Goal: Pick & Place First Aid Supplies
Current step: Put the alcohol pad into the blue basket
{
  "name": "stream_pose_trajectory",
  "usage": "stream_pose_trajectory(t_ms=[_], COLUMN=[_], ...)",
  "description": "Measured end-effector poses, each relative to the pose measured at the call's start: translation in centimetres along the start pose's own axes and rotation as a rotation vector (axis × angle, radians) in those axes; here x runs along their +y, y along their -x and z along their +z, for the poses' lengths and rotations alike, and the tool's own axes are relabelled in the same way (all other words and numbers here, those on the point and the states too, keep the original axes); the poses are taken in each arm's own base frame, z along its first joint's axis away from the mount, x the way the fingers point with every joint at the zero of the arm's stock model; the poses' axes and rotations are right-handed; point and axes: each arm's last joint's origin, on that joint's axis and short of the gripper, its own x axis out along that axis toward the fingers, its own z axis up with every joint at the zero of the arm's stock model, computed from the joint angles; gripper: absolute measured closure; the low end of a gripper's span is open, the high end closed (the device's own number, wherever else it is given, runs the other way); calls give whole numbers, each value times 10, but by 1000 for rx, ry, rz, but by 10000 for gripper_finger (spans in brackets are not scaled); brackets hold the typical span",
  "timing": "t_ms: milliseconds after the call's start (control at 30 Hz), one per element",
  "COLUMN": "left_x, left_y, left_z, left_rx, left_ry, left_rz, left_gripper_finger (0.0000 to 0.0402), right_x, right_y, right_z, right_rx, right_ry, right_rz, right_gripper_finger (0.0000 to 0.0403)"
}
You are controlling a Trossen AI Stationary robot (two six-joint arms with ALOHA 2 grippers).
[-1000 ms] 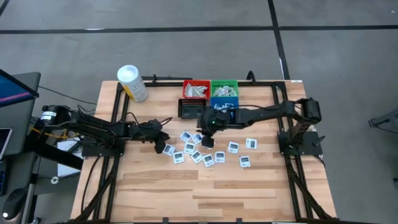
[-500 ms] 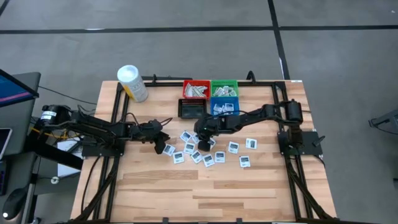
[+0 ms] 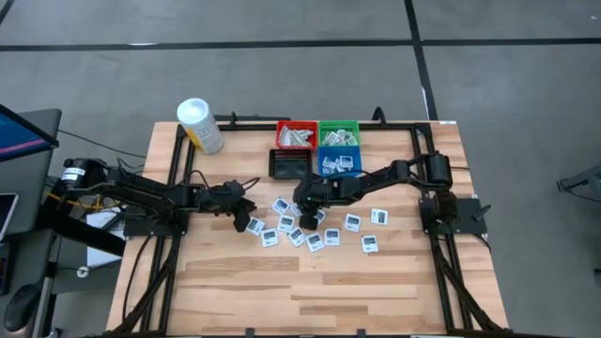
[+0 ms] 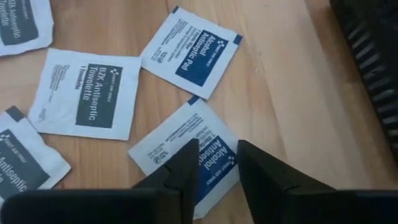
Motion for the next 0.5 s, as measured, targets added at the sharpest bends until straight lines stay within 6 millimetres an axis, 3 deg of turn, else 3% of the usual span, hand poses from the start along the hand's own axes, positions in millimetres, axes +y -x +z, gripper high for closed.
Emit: stream_pose_trajectory(t_ms=[167,300,500], left_x=[0,1,6], left_y=[0,0,0], left_z=[0,0,-10], left_rx=[-4,-5,18], left_ry=[0,1,37], left_rz=[7,10,19], left_gripper_finger=[323,323,323], right_x=[1,7,21], right_y=[-7,-24,-34], right_z=[-2,-15,-23], right_rx=[-3,46,68], right_ry=[-2,-62,-145], right_rz=[-8,3,-13], right_gripper_finger=[267,235,223])
